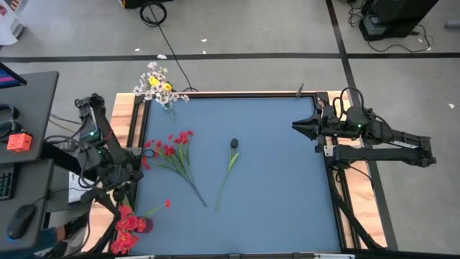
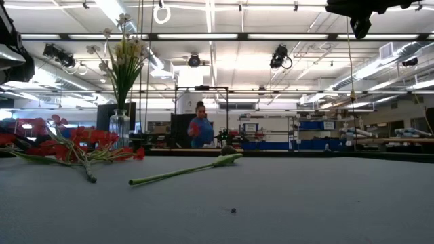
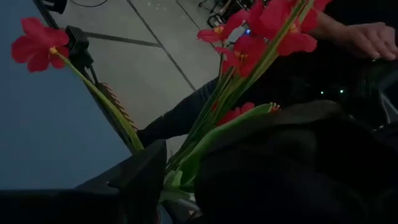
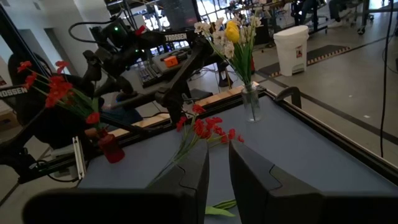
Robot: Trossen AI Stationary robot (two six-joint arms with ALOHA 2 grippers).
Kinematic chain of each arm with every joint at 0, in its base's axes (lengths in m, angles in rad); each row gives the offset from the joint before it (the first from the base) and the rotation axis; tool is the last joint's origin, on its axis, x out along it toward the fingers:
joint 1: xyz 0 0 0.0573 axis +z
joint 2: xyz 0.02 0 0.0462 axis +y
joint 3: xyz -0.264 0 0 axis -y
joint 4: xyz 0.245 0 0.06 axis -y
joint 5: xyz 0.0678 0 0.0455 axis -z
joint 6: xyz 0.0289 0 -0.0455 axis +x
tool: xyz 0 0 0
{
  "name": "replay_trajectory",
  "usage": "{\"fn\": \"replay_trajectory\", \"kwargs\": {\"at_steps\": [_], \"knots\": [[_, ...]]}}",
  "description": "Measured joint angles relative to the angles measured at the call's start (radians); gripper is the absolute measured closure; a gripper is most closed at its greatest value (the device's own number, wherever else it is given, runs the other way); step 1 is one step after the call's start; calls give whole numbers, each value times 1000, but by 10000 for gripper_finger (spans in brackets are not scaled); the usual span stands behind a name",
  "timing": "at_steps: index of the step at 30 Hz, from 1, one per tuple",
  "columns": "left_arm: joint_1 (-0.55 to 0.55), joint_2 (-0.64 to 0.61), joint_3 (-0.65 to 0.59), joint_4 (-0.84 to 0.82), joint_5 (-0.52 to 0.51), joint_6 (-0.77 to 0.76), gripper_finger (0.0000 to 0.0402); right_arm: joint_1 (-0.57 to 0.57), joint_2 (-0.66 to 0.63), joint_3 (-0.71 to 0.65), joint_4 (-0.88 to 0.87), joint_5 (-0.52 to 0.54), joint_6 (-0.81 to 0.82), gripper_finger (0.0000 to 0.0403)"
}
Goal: Sort flowers into vase by color
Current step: Put the top black flower into the red vase, then put the red flowers into the red vase
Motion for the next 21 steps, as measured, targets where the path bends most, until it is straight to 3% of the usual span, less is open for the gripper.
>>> {"fn": "replay_trajectory", "kwargs": {"at_steps": [11, 21], "knots": [[0, -39, 67, -272, -2, -65, 118, 0, 0, 0, 0, 0, 0, 330], [0, -42, 67, -439, -142, -246, 142, 0, 0, 0, 0, 0, 0, 330]]}}
